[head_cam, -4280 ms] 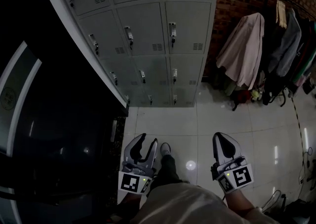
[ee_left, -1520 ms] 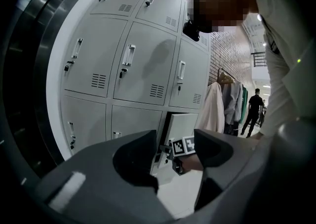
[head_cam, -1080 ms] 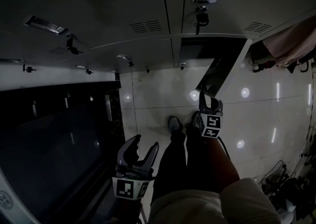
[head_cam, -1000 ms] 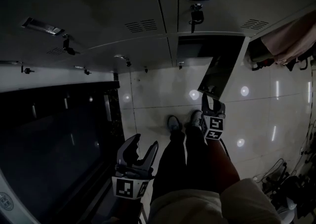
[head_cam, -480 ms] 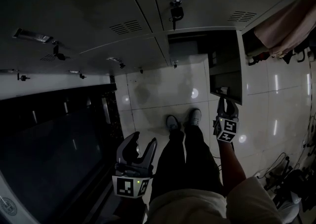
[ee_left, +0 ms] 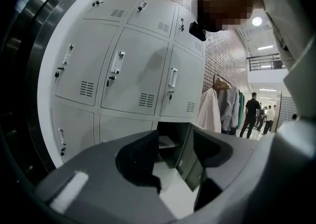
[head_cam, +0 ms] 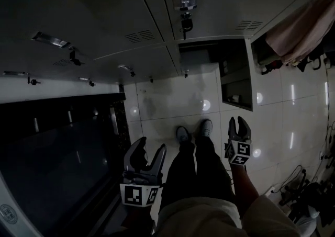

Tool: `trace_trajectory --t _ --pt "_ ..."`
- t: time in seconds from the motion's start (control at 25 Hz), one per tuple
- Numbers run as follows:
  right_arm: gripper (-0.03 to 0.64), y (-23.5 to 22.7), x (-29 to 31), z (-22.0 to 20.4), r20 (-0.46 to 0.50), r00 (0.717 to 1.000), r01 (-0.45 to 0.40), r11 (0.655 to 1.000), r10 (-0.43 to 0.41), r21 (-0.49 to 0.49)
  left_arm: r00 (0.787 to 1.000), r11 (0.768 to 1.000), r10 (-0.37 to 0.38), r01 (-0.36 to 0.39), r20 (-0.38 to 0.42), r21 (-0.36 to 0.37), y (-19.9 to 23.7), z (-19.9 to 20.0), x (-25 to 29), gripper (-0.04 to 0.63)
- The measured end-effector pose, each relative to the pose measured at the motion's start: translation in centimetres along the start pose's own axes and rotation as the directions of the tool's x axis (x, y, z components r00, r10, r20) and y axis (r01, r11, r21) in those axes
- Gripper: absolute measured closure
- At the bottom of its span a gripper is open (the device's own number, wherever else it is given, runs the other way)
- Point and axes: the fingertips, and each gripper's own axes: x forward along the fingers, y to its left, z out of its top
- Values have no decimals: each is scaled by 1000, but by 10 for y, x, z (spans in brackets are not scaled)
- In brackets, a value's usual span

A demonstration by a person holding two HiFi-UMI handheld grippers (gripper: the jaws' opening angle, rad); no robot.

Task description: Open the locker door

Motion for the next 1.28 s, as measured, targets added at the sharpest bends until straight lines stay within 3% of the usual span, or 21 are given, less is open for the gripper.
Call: trace_trajectory --t 0.08,0.16,0.2,0.24,0.28,0.44,0.64,0.72,0.8,0.92,1.08,1.28 --pt "531 20 -31 32 60 998 7 1000 -7 9 998 999 -38 37 45 28 0 27 1 159" --pt "581 38 -54 90 149 989 6 1000 -8 10 993 996 -72 67 95 59 1 63 13 261" --pt "593 47 -69 125 187 982 -6 1000 5 3 991 995 -81 73 111 71 -2 83 15 317" --pt "616 56 -85 163 225 974 -20 1000 22 -11 988 994 -87 77 125 83 -6 104 17 465" --pt "615 65 -103 202 266 963 -33 999 40 -32 986 992 -92 79 139 96 -12 125 18 516" --pt "617 93 -179 356 442 892 -43 991 93 -123 974 985 -125 98 190 145 -39 210 17 540" --pt "615 121 -262 487 508 845 -77 978 167 -194 957 973 -178 137 228 184 -79 297 5 540" --pt "615 133 -292 522 508 840 -100 974 193 -204 959 971 -182 141 217 193 -89 321 1 540" --pt "615 145 -322 554 545 807 -127 968 227 -215 963 972 -174 134 207 194 -92 342 -4 540" --pt "615 153 -349 568 542 801 -139 959 256 -248 965 977 -148 107 218 187 -88 362 -14 540" --pt "615 166 -367 584 606 747 -165 959 274 -230 970 981 -107 67 219 179 -82 368 -25 540" --pt "615 181 -375 585 611 733 -191 952 300 -238 967 978 -120 76 225 194 -91 374 -36 541"
